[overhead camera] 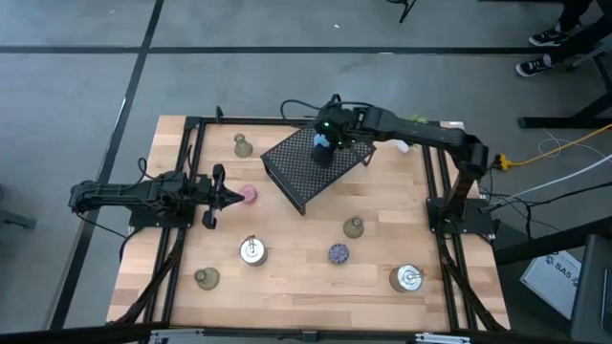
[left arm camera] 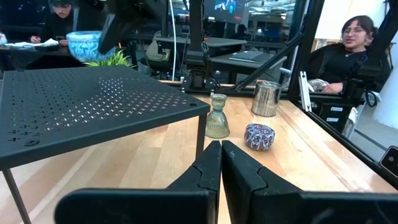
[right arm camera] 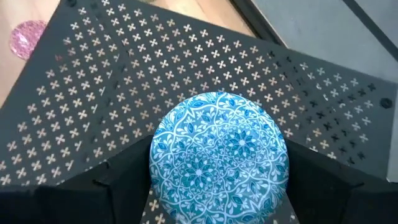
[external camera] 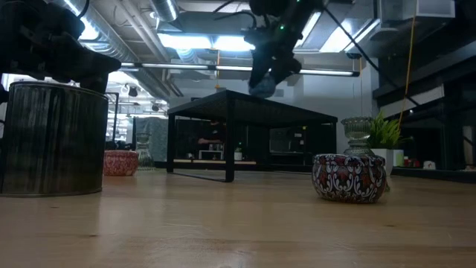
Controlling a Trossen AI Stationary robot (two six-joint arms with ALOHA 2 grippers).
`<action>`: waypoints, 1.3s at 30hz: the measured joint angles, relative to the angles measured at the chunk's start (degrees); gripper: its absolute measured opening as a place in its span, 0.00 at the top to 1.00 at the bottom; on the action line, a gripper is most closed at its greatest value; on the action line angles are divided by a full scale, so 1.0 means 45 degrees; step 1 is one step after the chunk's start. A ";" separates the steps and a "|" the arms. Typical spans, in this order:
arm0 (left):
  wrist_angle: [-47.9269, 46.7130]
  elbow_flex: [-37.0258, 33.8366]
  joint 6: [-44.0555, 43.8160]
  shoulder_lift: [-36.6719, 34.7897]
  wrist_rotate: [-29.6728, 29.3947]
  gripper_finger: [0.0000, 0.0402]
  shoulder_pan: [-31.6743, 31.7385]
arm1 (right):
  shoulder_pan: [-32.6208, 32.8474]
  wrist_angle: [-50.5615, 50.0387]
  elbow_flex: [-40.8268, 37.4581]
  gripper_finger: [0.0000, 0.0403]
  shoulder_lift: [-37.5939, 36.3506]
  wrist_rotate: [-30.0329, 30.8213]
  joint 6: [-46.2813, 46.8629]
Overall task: Pick & Place candle stick holders
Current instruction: Put the light blue small scented candle on the shelf
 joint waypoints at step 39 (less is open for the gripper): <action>0.0000 0.0000 -0.0003 0.0000 0.0000 0.98 -0.0003 | -0.0079 0.0135 0.0019 0.23 0.1329 0.0136 0.0159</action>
